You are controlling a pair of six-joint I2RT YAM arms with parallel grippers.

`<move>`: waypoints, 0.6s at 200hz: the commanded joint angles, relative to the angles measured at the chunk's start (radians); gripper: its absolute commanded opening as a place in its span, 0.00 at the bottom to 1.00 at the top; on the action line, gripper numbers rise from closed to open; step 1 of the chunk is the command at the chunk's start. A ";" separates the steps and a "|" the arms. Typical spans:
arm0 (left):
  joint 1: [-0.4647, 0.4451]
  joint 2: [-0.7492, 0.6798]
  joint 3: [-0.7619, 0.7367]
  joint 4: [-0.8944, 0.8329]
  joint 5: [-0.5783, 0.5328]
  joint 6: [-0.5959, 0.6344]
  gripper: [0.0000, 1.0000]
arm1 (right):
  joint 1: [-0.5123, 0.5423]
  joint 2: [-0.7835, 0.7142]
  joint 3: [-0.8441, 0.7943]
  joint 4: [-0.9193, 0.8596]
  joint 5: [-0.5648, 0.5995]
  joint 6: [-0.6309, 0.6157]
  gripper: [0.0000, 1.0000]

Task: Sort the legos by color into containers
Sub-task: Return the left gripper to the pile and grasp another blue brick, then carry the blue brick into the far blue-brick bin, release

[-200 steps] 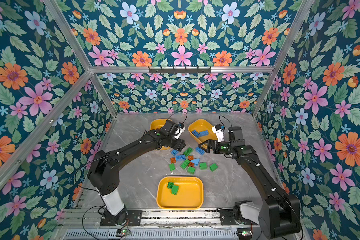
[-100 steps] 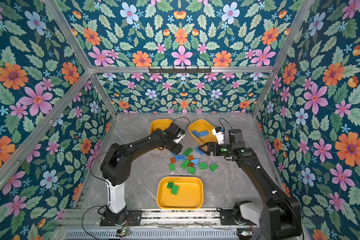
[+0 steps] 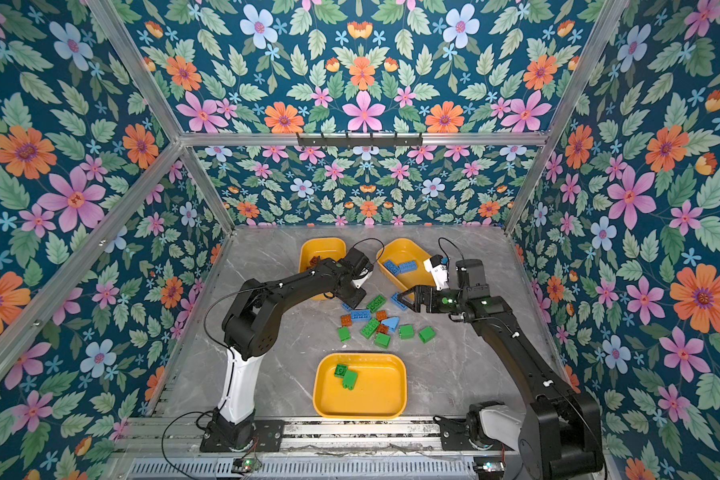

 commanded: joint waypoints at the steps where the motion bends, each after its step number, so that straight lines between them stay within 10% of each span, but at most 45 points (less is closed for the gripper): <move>1: 0.000 0.011 0.011 -0.033 -0.010 0.015 0.52 | 0.000 0.002 0.000 0.015 -0.003 -0.007 0.99; 120: 0.000 -0.047 0.025 -0.085 0.079 -0.027 0.25 | 0.001 0.003 0.007 0.015 0.004 -0.009 0.99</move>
